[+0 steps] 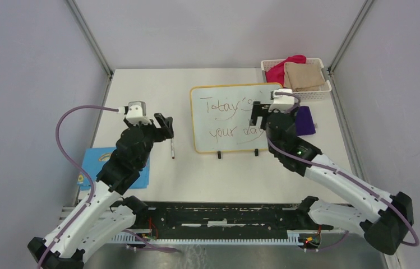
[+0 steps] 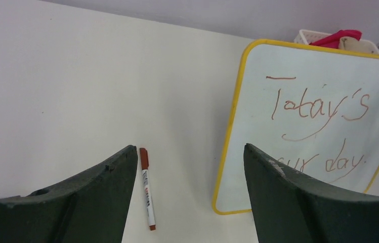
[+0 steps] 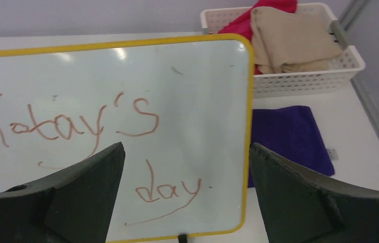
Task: Write a sentence on the whiteboard
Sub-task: Reset both arms
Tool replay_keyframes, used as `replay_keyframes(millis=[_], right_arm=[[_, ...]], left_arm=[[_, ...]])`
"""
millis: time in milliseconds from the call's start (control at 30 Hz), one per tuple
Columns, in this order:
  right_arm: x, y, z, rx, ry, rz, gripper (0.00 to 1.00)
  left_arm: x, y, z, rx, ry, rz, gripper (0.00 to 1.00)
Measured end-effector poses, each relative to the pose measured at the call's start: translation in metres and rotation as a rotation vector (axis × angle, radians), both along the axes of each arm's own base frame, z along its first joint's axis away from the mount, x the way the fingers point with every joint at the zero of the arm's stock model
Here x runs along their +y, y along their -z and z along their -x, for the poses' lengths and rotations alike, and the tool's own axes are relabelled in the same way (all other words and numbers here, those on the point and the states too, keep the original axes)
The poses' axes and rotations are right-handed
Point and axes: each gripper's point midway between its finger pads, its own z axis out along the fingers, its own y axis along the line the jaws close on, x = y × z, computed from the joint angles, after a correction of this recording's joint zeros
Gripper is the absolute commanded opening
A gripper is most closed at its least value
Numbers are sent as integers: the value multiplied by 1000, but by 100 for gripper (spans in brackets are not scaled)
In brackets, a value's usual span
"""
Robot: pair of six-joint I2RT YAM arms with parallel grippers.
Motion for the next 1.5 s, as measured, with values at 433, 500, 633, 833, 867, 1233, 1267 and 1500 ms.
replay_keyframes(millis=[433, 500, 633, 833, 867, 1233, 1267, 1500], right_arm=[[-102, -83, 43, -223, 230, -49, 98], [-94, -93, 44, -238, 216, -16, 98], [-59, -130, 47, -290, 124, -6, 98], [-44, -181, 65, -423, -9, -116, 98], [-42, -185, 67, -437, -27, -122, 98], [-28, -150, 71, -385, -67, 4, 98], [-28, -141, 70, -368, -71, 30, 98], [-41, -145, 81, -378, -96, 30, 98]], left_arm=[[-30, -76, -43, -75, 44, -61, 86], [-33, -89, -48, -110, 43, -42, 86], [-33, -89, -50, -132, 38, -28, 87], [-30, -43, -47, -87, 39, -88, 88], [-29, -34, -46, -81, 34, -108, 88], [-26, -44, -25, -190, -12, -227, 91], [-23, -47, -24, -193, -28, -223, 91], [-13, -95, -20, -205, -82, -134, 91]])
